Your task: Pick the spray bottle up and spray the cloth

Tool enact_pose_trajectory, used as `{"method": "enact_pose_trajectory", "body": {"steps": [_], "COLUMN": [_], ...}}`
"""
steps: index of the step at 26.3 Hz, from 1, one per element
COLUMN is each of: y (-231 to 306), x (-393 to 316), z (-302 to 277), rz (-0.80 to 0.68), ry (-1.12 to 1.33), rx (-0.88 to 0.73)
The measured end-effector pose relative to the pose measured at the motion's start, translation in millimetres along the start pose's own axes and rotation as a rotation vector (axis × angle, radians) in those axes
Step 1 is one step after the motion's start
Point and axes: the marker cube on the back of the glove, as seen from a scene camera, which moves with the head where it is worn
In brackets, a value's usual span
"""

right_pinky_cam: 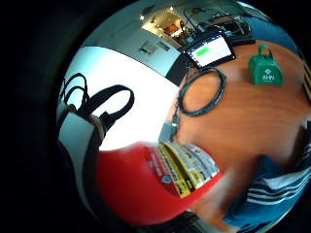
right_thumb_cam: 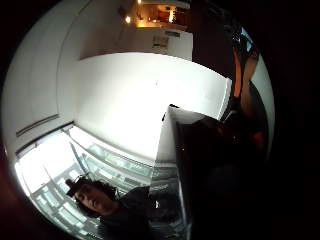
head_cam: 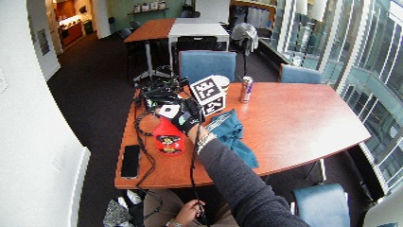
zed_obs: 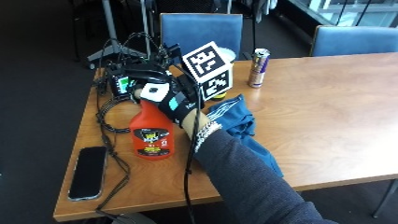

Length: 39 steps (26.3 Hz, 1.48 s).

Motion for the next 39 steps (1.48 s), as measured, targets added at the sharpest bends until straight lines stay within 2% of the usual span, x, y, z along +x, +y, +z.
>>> {"method": "enact_pose_trajectory", "body": {"steps": [6,16,25,29,39], "y": [8.2,25.0,61.4,90.1,164.2], "x": [8.3,28.9,33.9,25.6,-8.8], "z": [2.2,-13.6,-79.0,-98.3,-88.4], "rz": [0.058,0.072,0.058,0.038,-0.098], "ry": [-0.005,0.09,0.554,0.705,0.915], "rx": [-0.067,-0.106,-0.071,-0.14,-0.317]}}
